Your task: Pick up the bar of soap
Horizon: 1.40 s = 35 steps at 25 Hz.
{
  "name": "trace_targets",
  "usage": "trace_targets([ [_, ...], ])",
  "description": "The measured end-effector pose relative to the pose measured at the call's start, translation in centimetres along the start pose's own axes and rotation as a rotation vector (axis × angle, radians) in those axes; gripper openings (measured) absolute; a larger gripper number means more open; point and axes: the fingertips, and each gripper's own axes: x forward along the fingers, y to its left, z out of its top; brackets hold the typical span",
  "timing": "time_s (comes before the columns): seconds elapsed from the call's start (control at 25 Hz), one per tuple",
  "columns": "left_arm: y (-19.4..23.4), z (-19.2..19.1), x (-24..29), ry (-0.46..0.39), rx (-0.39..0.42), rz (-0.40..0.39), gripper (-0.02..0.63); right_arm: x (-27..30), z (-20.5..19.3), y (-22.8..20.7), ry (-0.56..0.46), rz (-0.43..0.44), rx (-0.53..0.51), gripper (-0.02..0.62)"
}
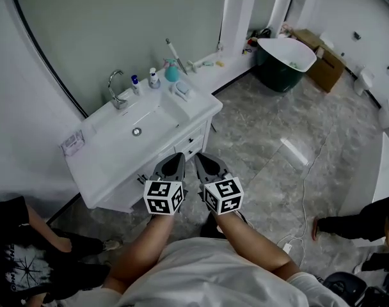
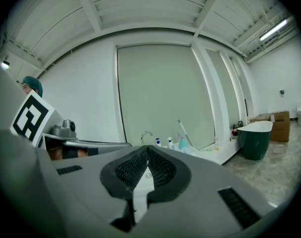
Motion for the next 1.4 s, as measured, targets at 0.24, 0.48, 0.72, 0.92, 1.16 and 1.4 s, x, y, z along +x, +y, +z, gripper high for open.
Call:
trace_targets([
  [0.24, 0.0, 0.9, 7.1, -0.001, -0.034, 0.045, 0.009, 3.1, 0.8, -6.3, 0.036, 0.055, 0.0, 0.009],
  [0.48, -0.7, 1.3, 11.8, 0.003, -0.042, 0.09, 0.009, 4.6, 1.1, -10.4, 0.053, 0.115, 0.003, 0.009],
  [0.72, -0.3, 1.2, 14.2, 0.012, -0.044, 0.123, 0.009, 6.0, 1.1, -13.0, 0.059, 0.138, 0.017, 0.009],
  [0.92, 0.2, 1.7, 15.5, 0.008, -0.046, 0.136, 0.009, 7.0, 1.5, -13.9, 0.062, 0.149, 0.017, 0.009],
  [1.16, 2.0, 2.0, 18.0, 0.015, -0.061, 0.128, 0.009, 9.5, 1.8, -14.9, 0.076, 0.149, 0.011, 0.009],
  [1.4, 5.3, 2.9, 20.7, 0.02, -0.069, 0.117, 0.009, 13.5, 2.0, -16.0, 0.089, 0.129, 0.013, 0.009],
])
